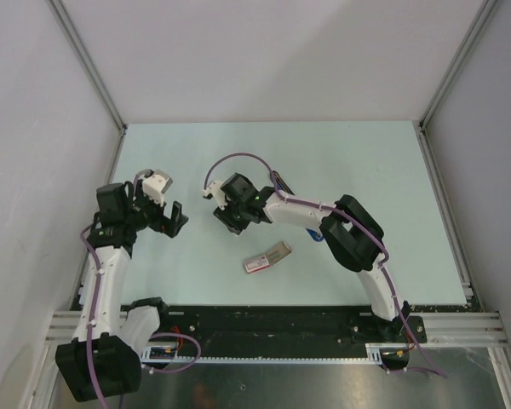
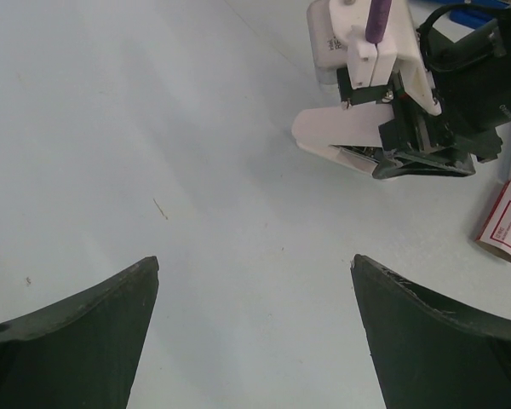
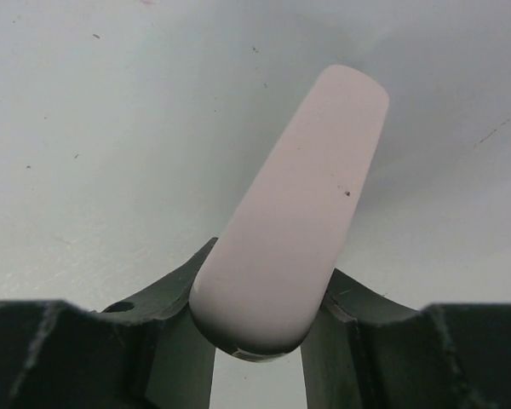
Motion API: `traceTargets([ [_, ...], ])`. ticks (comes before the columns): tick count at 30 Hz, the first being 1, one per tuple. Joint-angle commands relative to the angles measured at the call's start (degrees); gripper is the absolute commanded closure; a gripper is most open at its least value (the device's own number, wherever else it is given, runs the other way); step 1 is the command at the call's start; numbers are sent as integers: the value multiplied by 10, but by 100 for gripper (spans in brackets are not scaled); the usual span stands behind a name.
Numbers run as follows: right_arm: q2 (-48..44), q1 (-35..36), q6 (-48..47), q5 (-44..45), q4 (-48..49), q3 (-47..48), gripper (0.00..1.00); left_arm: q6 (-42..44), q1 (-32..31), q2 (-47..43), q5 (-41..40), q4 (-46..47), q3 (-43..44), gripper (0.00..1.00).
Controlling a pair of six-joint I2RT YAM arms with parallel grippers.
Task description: Load the staples into the stapler
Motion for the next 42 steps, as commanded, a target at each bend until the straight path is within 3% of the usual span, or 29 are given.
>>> traceTargets([
  [1, -16, 1, -15, 14, -1, 29, 58, 25, 3, 12, 34, 1, -8, 1],
  [31, -42, 1, -22, 16, -19, 41, 47, 27, 3, 10, 53, 0, -18, 1],
  [42, -58, -4, 5, -18, -37, 51, 28, 24, 2, 9, 47, 0, -18, 1],
])
